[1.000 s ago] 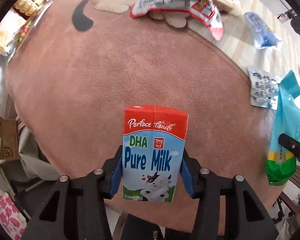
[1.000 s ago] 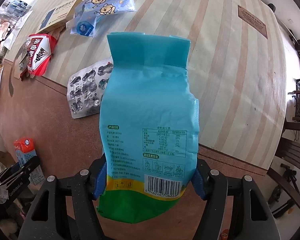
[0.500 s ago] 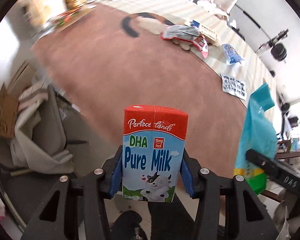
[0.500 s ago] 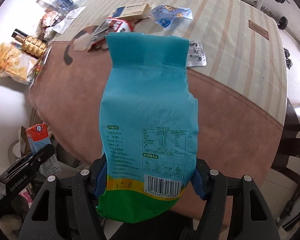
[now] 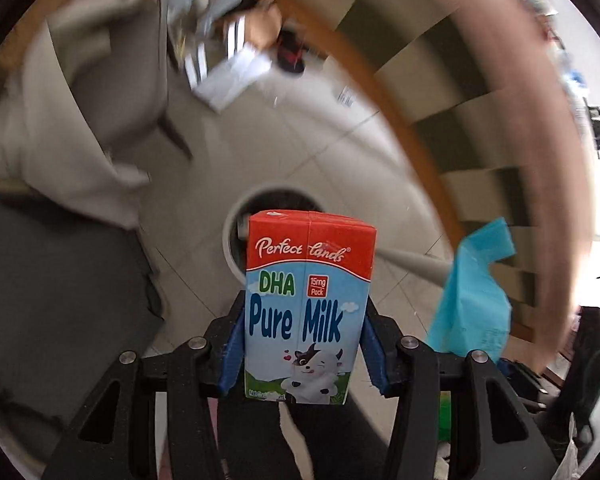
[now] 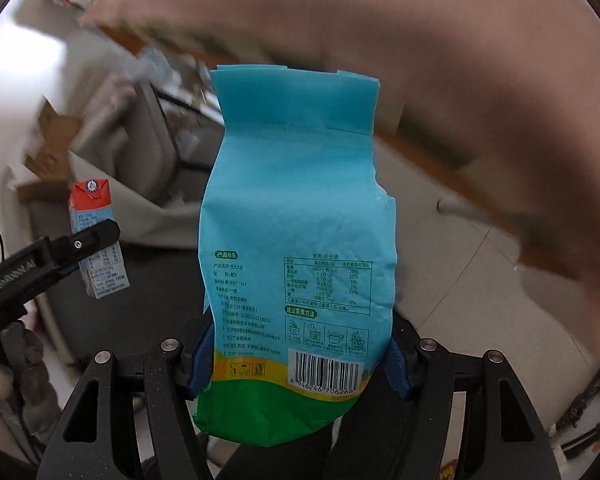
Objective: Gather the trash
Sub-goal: 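Carry the milk carton and snack bag toward the white trash bin, then open both tools to drop the carton and snack bag into the bin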
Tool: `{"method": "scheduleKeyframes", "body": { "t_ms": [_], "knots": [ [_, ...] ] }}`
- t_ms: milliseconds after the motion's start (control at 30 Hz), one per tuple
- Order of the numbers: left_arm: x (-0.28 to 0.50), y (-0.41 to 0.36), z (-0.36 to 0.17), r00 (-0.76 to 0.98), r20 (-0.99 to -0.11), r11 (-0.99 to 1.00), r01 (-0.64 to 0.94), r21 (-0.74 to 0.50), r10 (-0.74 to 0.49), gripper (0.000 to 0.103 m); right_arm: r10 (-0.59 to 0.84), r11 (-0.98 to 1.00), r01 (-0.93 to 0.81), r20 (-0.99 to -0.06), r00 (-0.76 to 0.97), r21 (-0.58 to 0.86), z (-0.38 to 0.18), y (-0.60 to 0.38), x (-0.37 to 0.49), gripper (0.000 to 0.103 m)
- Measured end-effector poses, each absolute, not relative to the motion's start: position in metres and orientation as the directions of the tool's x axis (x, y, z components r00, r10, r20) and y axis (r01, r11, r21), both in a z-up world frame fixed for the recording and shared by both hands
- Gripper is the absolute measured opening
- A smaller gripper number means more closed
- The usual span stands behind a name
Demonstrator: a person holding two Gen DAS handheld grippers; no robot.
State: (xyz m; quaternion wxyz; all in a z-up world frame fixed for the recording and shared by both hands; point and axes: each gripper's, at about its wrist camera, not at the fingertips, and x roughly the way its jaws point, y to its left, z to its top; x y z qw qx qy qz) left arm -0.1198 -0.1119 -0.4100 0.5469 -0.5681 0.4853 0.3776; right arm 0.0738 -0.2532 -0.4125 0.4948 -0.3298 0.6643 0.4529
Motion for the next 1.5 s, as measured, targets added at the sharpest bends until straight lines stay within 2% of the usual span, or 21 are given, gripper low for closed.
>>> {"method": "scheduleKeyframes", "body": {
  "t_ms": [200,267,333,367,400,467,533,733,833,967,1100,1500],
  "knots": [
    [-0.127,-0.109,-0.554,0.353,-0.902,-0.038,-0.934,-0.355,-0.248,0.049,-0.047,0.373,-0.888,-0.951,-0.307,0.269,-0.566,-0.248,0.055,0.069],
    [-0.127,-0.106,-0.594,0.343,-0.902,-0.044,-0.938,-0.344,-0.261,0.051,-0.053,0.358,-0.893,-0.948,-0.312,0.274,-0.609,-0.241,0.052,0.07],
    [-0.13,-0.103,-0.624,0.341,-0.907,-0.05,-0.939,-0.34,-0.246,0.076,-0.053,0.341,-0.896,-0.946,-0.321,0.285,-0.649,-0.238,0.051,0.072],
    [-0.133,-0.104,-0.633,0.334,-0.912,-0.049,-0.942,-0.332,-0.239,0.095,-0.059,0.331,-0.896,-0.941,-0.333,0.297,-0.666,-0.238,0.047,0.078],
    [-0.133,-0.106,-0.641,0.334,-0.913,-0.05,-0.942,-0.332,-0.234,0.1,-0.061,0.328,-0.894,-0.937,-0.343,0.306,-0.679,-0.234,0.048,0.082],
    [-0.135,-0.109,-0.652,0.309,-0.923,-0.042,-0.95,-0.308,-0.229,0.1,-0.069,0.321,-0.893,-0.932,-0.355,0.316,-0.705,-0.234,0.047,0.097],
    [-0.139,-0.112,-0.652,0.279,-0.937,-0.03,-0.96,-0.279,-0.211,0.1,-0.072,0.321,-0.893,-0.932,-0.355,0.316,-0.717,-0.229,0.051,0.101],
    [-0.137,-0.127,-0.62,0.046,-0.998,0.115,-0.992,-0.051,-0.041,0.1,-0.067,0.305,-0.927,-0.966,-0.249,0.218,-0.71,-0.227,0.051,0.101],
    [-0.131,-0.135,-0.607,0.001,-1.0,0.151,-0.989,-0.004,-0.02,0.1,-0.076,0.287,-0.946,-0.981,-0.18,0.152,-0.696,-0.223,0.047,0.101],
    [-0.131,-0.141,-0.591,-0.023,-0.999,0.178,-0.984,0.018,-0.028,0.1,-0.094,0.269,-0.959,-0.989,-0.113,0.084,-0.673,-0.221,0.046,0.101],
    [-0.137,-0.145,-0.57,-0.03,-0.999,0.175,-0.984,0.024,-0.031,0.1,-0.088,0.274,-0.959,-0.991,-0.103,0.075,-0.645,-0.223,0.047,0.101],
    [-0.143,-0.17,-0.455,-0.012,-1.0,0.174,-0.985,0.009,-0.014,0.1,-0.023,0.28,-0.956,-0.995,-0.097,0.087,-0.506,-0.237,0.038,0.101]
  ]
}}
